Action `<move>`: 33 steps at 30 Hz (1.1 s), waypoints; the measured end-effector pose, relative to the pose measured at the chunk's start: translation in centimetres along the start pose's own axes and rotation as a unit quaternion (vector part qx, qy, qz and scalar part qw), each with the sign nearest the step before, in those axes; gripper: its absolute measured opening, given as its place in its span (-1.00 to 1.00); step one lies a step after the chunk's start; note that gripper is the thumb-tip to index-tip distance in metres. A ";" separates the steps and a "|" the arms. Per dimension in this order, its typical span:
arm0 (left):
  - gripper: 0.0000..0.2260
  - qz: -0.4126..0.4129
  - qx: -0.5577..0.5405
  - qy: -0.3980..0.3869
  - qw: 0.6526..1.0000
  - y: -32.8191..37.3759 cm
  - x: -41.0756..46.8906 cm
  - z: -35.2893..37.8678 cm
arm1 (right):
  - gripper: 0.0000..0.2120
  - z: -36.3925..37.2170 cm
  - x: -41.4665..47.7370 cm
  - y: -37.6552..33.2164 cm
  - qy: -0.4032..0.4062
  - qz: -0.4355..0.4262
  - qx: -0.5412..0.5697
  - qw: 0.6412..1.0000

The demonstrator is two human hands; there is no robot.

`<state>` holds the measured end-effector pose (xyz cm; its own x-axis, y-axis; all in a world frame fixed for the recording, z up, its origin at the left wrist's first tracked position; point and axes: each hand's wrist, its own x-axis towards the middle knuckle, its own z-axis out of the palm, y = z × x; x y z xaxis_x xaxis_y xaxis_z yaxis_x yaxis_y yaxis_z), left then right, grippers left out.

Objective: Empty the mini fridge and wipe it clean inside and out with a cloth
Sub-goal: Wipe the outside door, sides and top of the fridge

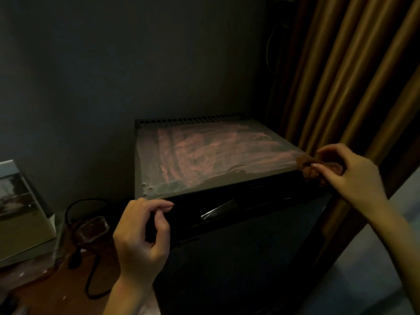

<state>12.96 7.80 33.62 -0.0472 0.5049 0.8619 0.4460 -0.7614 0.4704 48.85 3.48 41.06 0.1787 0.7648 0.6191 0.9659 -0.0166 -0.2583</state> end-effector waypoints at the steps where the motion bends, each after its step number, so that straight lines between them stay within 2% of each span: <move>1: -0.76 -0.001 0.002 0.007 1.000 0.0 0.0 0.1 | -0.73 -0.2 0.5 0.1 -0.008 0.001 0.014 1.000; 5: -0.73 0.000 0.002 0.024 1.000 0.1 -0.2 0.2 | -0.63 1.0 1.0 -0.3 -0.040 -0.041 0.044 0.997; 9: -0.73 0.002 0.008 0.049 0.999 0.3 -0.3 0.5 | -0.72 2.9 0.4 -3.1 -0.015 -0.085 0.086 0.993; 13: -0.75 0.010 0.021 0.061 0.998 0.0 -0.8 0.5 | -0.87 4.6 -0.1 -8.9 -0.027 -0.159 0.044 0.986; 17: -0.79 0.005 0.007 0.061 0.998 0.0 -1.5 0.0 | -0.79 6.5 -1.3 -15.8 -0.082 -0.188 0.162 0.965; 20: -0.79 0.022 0.022 0.098 0.995 -0.2 -1.9 -1.3 | -0.72 8.5 -2.2 -22.0 -0.119 -0.228 0.186 0.948; 22: -0.75 0.022 0.039 0.139 0.989 -0.3 -2.0 -2.7 | -0.78 9.3 -2.6 -25.3 -0.145 -0.249 0.253 0.924; 24: -0.75 0.018 0.067 0.197 0.978 -0.4 -2.1 -3.5 | -0.86 9.3 -2.9 -27.9 -0.188 -0.279 0.352 0.873; 26: -0.76 0.026 0.035 0.231 0.972 -0.2 -2.1 -3.9 | -0.89 8.6 -3.1 -29.0 -0.194 -0.277 0.436 0.834; 27: -0.76 0.039 0.004 0.219 0.975 0.0 -1.9 -4.0 | -0.90 8.2 -3.1 -28.6 -0.168 -0.268 0.451 0.834; 30: -0.80 0.060 -0.002 0.120 0.991 0.5 -0.6 -3.7 | -0.90 6.8 -2.7 -23.5 0.012 -0.222 0.357 0.907; 33: -0.76 0.037 0.027 0.037 0.998 0.5 -0.1 -2.1 | -0.91 4.9 -2.6 -14.5 0.167 -0.076 0.208 0.961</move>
<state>11.31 6.51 34.23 -0.0771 0.4152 0.9065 0.4980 -0.7716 0.3958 33.50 4.93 39.58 0.1587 0.4875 0.8586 0.8398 0.3906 -0.3770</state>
